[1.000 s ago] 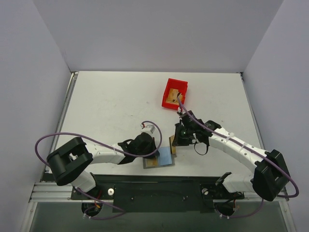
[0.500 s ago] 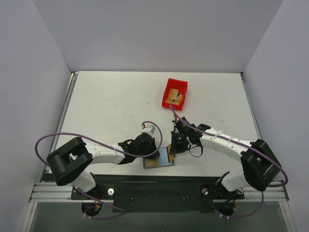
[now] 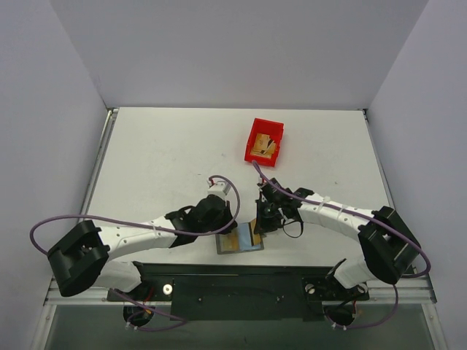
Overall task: Put the credit cards into the card holder
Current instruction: Insert the credit card into the card holder.
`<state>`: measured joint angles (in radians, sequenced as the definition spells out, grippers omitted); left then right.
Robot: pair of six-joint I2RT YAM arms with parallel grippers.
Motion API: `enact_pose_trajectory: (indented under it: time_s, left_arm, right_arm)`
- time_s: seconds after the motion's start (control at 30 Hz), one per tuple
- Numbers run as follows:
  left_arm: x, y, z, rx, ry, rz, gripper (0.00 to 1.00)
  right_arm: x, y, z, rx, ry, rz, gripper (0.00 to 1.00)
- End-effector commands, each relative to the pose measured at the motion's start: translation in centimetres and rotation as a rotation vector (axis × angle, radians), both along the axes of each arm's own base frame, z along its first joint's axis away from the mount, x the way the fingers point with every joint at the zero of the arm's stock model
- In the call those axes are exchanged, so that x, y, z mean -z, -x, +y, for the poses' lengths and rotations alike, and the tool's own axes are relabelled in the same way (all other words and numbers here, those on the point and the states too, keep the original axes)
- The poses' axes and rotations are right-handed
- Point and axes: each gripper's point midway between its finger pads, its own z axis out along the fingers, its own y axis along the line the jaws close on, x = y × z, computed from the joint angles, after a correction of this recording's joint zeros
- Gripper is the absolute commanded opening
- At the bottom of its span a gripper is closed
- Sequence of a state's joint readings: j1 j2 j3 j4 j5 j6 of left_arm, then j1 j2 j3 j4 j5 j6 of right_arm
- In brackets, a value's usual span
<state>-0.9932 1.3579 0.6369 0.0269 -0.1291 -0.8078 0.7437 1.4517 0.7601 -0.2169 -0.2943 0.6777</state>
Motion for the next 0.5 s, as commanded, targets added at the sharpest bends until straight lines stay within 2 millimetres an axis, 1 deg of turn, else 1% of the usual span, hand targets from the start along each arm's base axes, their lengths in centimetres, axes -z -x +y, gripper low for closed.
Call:
enact_pose_trajectory:
  time_s: [0.0,0.1,0.27,0.33,0.47]
  left_arm:
    - [-0.2,0.2,2.1,-0.022,-0.06,-0.017,0.0]
    - [1.6,1.1,3.6,-0.033,-0.103,0.019,0.0]
    - [3.3,2.3,5.5,-0.053,-0.139,0.054,0.0]
    - [3.8,2.5,5.9,-0.062,-0.153,0.064,0.0]
    - [4.3,2.8,6.2,-0.066,-0.165,0.084,0.0]
  right_arm:
    - [0.9,0.8,-1.3,-0.006,0.08,0.013,0.0]
    - [0.2,0.6,-1.2,-0.006,0.074,-0.003,0.0]
    - [-0.9,0.4,-1.5,0.001,0.073,-0.029,0.0]
    - [-1.2,0.4,-1.6,0.001,0.079,-0.035,0.0]
    - [-1.3,0.4,-1.9,-0.002,0.093,-0.034,0.0]
